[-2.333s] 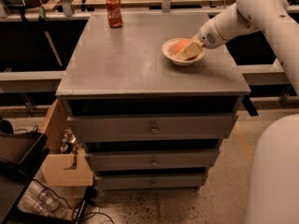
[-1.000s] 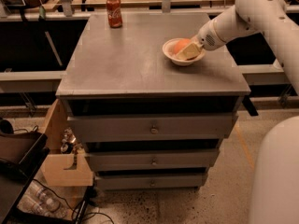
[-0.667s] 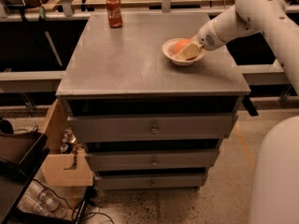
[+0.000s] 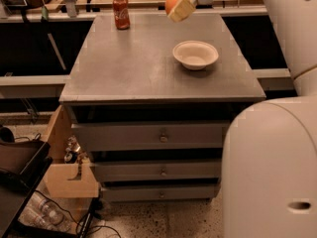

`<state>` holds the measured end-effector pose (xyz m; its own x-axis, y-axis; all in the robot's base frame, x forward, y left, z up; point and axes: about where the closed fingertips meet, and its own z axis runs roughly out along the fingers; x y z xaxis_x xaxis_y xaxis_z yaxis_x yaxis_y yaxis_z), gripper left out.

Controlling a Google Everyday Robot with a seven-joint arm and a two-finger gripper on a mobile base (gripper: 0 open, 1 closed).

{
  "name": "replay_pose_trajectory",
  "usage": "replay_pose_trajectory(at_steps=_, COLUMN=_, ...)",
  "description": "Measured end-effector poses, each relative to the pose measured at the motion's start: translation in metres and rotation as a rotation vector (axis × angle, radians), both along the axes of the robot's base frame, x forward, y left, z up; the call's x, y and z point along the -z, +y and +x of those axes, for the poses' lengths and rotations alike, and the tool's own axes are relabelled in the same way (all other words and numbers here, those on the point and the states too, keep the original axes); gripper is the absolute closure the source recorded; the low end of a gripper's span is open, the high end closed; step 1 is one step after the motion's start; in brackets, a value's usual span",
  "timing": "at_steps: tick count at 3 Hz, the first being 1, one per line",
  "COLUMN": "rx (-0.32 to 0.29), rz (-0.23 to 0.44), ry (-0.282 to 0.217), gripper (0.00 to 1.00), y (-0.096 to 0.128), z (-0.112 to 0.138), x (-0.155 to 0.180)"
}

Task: Pick orange from paper bowl and place on counter

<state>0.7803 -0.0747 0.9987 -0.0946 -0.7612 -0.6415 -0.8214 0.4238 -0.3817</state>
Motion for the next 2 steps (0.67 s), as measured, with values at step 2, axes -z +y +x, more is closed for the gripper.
replay_pose_trajectory(at_steps=2, rx=-0.092, rz=-0.003, ry=-0.107, gripper=1.0, y=0.052, z=-0.012, x=-0.078)
